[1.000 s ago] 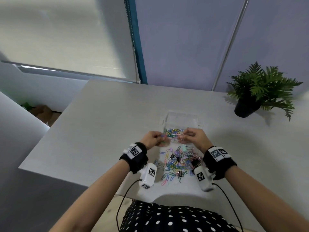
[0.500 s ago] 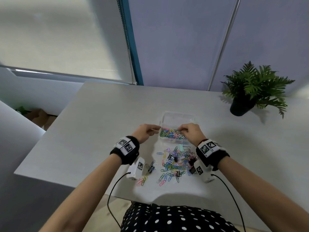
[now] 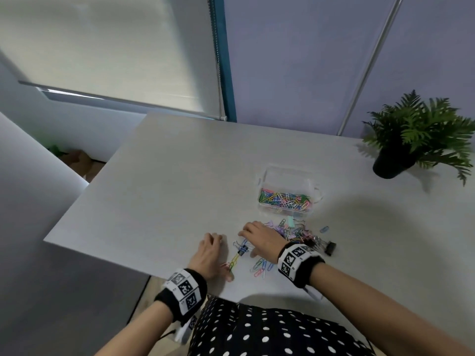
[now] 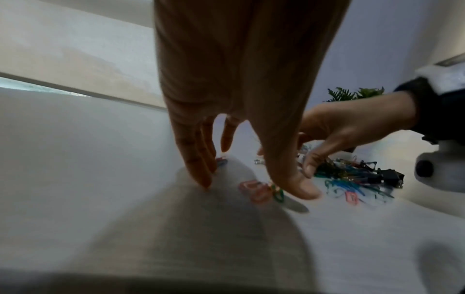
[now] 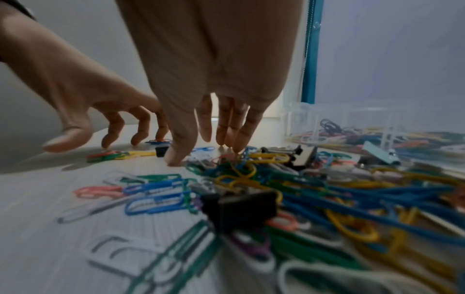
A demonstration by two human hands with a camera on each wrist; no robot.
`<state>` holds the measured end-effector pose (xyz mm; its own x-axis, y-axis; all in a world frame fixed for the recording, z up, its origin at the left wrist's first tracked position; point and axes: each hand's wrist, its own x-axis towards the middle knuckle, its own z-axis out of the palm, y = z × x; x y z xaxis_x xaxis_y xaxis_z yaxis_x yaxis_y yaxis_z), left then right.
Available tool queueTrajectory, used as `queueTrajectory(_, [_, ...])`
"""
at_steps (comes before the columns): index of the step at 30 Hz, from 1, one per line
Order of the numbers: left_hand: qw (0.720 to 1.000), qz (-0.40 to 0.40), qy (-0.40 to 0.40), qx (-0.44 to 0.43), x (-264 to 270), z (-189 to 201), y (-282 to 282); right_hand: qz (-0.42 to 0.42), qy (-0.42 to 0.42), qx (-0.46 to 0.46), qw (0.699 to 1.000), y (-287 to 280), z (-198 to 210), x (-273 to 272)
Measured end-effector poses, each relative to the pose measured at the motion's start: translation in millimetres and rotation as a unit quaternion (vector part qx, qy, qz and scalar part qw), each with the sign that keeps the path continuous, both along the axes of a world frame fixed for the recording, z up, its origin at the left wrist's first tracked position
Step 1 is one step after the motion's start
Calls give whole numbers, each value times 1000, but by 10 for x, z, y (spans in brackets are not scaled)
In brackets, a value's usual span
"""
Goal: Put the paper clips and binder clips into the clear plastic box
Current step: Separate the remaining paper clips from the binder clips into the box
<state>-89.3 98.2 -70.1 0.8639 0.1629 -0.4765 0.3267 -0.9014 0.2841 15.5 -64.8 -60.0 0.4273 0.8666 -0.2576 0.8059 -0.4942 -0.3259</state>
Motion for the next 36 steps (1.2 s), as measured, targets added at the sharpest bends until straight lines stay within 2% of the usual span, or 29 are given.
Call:
queueTrajectory(5, [997,30,-75,-13,134,94,-67,-53,19,18,998,-6,-50,92])
queueTrajectory(12, [999,-6,-38,-2,248,106,-10,-73,27,-5,997,-129,-44,183])
queueTrajectory(16, [999,1,-34,-34,369,164,-33,-130,73,50,988,-232,18,245])
queueTrajectory(18, [996,23,-48,-75,469,217,-55,-184,132,113,967,-329,53,296])
queueTrajectory(22, [975,64,-66,-202,735,352,-118,-284,223,231,904,-584,185,403])
queueTrajectory(25, [934,103,-60,-337,985,478,-223,-340,276,297,849,-759,276,503])
queueTrajectory(28, [910,114,-55,-395,1250,600,-369,-388,321,334,797,-845,363,612])
queueTrajectory(30, [909,114,-61,-396,1448,626,-446,-409,306,332,793,-868,401,707])
queueTrajectory(36, [942,111,-70,-309,1906,584,-529,-462,240,295,801,-838,444,987])
